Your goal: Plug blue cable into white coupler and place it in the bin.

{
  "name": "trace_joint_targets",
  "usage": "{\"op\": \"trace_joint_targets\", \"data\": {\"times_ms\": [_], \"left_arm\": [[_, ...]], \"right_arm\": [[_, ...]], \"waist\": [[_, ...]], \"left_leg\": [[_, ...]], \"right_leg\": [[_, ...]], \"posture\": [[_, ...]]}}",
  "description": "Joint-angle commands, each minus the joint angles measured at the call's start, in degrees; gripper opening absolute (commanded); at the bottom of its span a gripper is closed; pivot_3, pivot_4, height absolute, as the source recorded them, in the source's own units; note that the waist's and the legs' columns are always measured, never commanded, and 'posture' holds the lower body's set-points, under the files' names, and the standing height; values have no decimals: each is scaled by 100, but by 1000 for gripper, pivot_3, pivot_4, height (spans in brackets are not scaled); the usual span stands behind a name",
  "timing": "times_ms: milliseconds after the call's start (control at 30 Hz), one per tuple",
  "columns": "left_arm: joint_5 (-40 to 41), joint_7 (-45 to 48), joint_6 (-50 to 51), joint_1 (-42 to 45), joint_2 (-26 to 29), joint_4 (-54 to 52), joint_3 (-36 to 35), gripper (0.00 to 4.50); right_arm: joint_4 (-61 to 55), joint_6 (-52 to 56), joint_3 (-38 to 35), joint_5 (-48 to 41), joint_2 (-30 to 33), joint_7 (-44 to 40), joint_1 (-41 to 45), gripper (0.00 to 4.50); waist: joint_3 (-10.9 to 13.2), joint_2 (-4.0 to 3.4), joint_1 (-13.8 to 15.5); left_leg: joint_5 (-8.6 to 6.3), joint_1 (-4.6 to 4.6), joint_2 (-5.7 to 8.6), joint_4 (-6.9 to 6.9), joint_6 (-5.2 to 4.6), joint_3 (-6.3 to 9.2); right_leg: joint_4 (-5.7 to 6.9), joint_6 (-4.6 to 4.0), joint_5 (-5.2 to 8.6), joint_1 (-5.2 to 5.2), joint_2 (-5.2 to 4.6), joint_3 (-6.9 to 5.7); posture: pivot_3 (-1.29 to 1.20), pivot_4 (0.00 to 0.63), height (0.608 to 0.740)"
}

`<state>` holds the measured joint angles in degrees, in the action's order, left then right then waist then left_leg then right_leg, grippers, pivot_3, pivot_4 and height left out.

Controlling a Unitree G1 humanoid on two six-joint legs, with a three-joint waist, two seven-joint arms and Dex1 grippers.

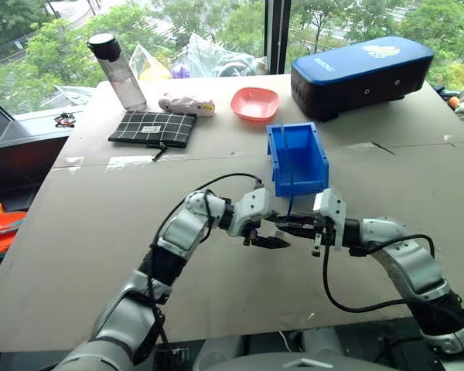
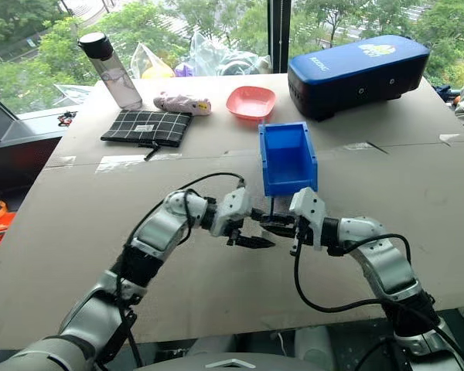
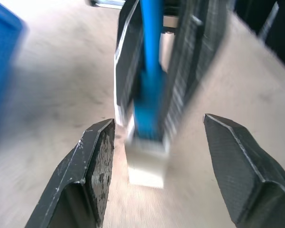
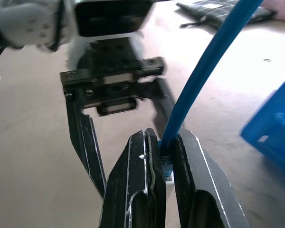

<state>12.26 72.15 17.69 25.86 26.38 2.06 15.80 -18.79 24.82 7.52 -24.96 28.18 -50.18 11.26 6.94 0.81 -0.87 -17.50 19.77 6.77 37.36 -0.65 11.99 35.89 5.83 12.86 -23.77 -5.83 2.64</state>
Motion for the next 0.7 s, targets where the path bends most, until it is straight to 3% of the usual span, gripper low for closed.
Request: {"op": "trace_joint_targets", "data": {"times_ms": [33, 133, 267, 400, 433, 533, 700], "left_arm": [[546, -696, 801, -873, 328, -1468, -834, 2720], [821, -1447, 810, -1528, 109, -2179, -1425, 2720], [1175, -2033, 1243, -1915, 26, -2953, -1729, 2720], [1317, -2601, 1398, -1943, -136, -3383, -1793, 2720], [1359, -2708, 1447, -1937, -155, -3459, -1805, 2856], [1495, -2968, 1565, -1932, -152, -3594, -1914, 2856], [1681, -3188, 1639, -2125, -45, -3810, -1997, 2856]], "right_arm": [[-614, 1262, -874, -1222, 30, 604, 622, 0], [-66, 1981, -1082, -1333, 41, 1100, 1607, 0], [1589, 2486, -901, -877, -6, 1432, 2989, 0], [3161, 2354, -470, -352, 25, 1060, 3776, 0], [3428, 2299, -370, -254, 33, 915, 3886, 809], [3789, 2126, -333, -49, 45, 784, 4030, 1973], [2640, 1974, -914, -308, 296, 701, 3340, 4391]], "waist": [[6, -10, -19], [14, -21, 35], [15, -19, 171], [16, -20, 195], [16, -20, 172], [16, -20, 145], [16, -20, 165]], "left_leg": [[0, 0, 0, -1, 0, 0], [0, -3, 3, -3, 1, 0], [0, -2, 3, -2, 1, -6], [-1, 3, 6, -1, 1, -29], [-1, 4, 6, -1, 1, -34], [-1, 6, 2, -4, 1, -45], [-1, 7, 1, -5, 1, -39]], "right_leg": [[0, 0, 0, -2, 1, 3], [-1, -3, -2, -1, 2, 9], [-4, -11, -6, 4, -1, -4], [-11, -12, -6, 7, -7, -7], [-14, -12, -6, 6, -8, -5], [-15, -12, -6, -2, -13, -5], [-13, -12, -6, -7, -12, -3]], "posture": [[0, 150, 740], [0, 150, 740], [0, 150, 740], [0, 150, 740], [0, 150, 740], [0, 150, 740], [0, 150, 740]]}}
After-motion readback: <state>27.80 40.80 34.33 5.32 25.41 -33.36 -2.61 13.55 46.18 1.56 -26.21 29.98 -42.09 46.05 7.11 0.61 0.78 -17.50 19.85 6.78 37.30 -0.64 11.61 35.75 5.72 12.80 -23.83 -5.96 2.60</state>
